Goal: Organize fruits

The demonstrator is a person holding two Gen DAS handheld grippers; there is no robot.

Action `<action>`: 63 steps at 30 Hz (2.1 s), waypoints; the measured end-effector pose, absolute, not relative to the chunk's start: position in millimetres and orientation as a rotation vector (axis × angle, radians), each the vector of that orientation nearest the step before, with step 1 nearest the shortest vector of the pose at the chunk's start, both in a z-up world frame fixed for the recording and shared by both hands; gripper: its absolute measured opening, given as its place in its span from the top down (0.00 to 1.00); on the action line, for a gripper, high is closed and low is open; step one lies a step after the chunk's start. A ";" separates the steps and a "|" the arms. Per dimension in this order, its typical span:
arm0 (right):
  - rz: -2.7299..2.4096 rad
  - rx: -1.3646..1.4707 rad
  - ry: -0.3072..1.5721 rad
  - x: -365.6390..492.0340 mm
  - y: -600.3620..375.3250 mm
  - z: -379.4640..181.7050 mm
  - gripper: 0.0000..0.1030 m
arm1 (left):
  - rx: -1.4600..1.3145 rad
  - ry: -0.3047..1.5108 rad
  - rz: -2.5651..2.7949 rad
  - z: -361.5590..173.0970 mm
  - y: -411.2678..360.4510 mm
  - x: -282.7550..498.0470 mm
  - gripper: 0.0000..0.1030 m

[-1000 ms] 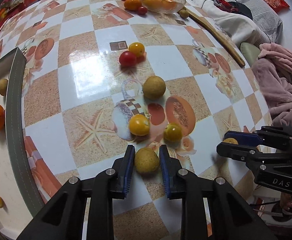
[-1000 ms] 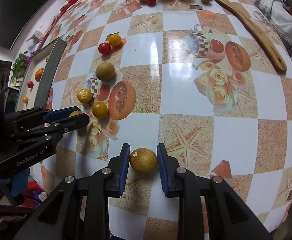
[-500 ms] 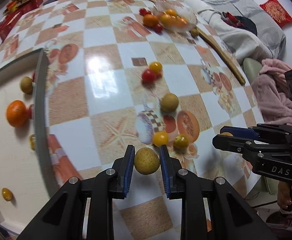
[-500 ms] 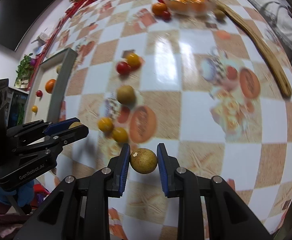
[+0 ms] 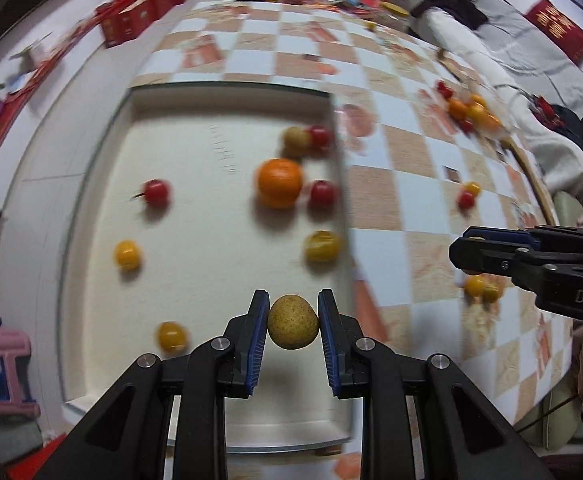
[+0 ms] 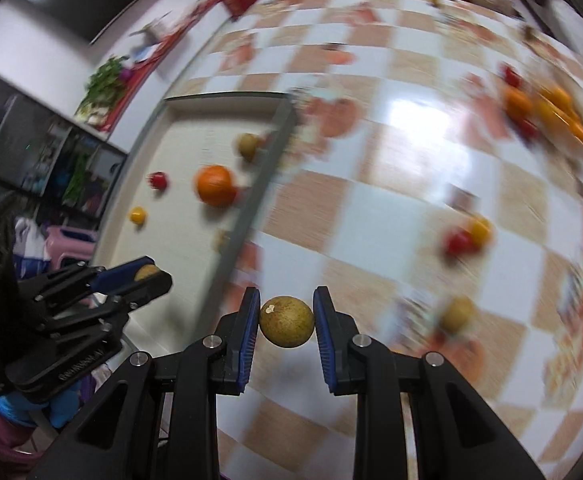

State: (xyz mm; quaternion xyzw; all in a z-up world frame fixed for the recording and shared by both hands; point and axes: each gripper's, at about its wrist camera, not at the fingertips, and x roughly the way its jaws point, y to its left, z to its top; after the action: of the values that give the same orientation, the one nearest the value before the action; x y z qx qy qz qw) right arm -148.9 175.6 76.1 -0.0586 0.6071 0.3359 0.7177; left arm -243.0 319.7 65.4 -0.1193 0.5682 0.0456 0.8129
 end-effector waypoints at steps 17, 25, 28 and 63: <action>0.859 -0.395 1.360 -158.6 313.9 37.3 0.71 | -0.301 1.239 0.380 31.0 411.8 -276.6 0.74; 0.850 -0.504 1.352 -167.5 328.1 23.7 0.67 | -0.287 1.298 0.373 23.2 403.6 -271.9 0.57; 0.865 -0.479 1.342 -166.3 327.7 28.8 0.53 | -0.280 1.263 0.380 28.6 402.0 -276.4 0.28; 0.660 -0.371 1.384 -150.9 292.2 69.7 0.09 | -0.205 1.318 0.379 40.8 377.1 -250.5 0.00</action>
State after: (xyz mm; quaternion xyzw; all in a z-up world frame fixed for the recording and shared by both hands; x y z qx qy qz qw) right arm -150.9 292.2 69.7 -0.1670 0.6225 0.2970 0.7045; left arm -250.5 377.1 40.8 -0.0947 0.6074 0.1748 0.7691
